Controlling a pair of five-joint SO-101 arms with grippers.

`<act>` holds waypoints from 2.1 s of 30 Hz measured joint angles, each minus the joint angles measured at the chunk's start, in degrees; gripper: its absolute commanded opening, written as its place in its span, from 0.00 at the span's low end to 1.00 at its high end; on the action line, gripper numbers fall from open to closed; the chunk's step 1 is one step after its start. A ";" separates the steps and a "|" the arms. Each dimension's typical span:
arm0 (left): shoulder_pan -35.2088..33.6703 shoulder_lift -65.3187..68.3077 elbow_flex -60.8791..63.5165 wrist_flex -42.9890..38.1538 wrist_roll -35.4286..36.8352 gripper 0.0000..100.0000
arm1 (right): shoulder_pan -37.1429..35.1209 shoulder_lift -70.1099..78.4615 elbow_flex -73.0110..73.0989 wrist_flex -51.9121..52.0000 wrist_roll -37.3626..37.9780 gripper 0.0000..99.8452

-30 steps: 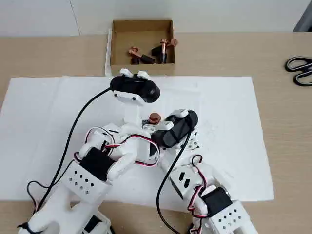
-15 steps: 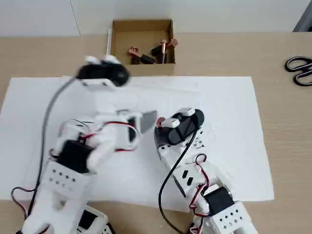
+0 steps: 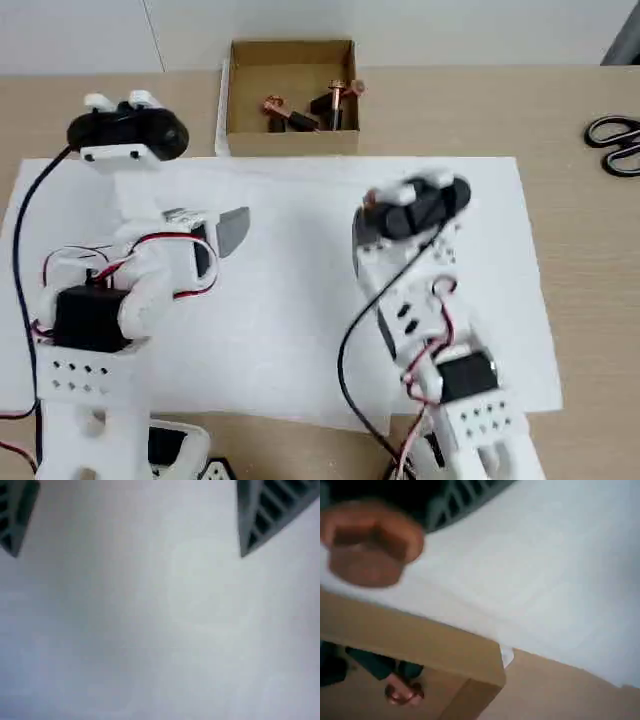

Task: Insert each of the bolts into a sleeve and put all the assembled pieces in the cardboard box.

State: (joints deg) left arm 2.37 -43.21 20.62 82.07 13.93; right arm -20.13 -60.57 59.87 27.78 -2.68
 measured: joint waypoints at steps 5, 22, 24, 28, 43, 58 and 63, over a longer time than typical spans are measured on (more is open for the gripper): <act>-0.18 0.00 0.00 0.44 0.00 0.26 | 0.44 23.38 -18.99 -5.19 0.00 0.00; -8.00 0.00 0.18 0.70 3.96 0.26 | 0.26 103.03 -75.96 -38.07 0.00 0.00; -8.00 0.00 0.79 0.70 3.96 0.26 | 0.35 108.66 -80.97 -38.24 0.00 0.01; -8.00 0.00 1.05 0.70 3.96 0.26 | 0.26 115.96 -86.07 -38.24 0.00 0.01; -8.00 0.00 1.05 0.70 3.96 0.26 | 0.09 118.51 -88.44 -33.14 0.00 0.26; -8.00 0.00 1.05 0.70 2.73 0.26 | 2.29 104.09 -89.14 -19.96 0.00 0.26; -8.00 0.00 1.05 1.58 -3.52 0.26 | 2.46 92.84 -89.14 -9.41 0.00 0.26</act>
State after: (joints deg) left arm -5.63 -43.21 21.67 83.65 10.42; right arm -17.67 32.26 -29.27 18.37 -2.68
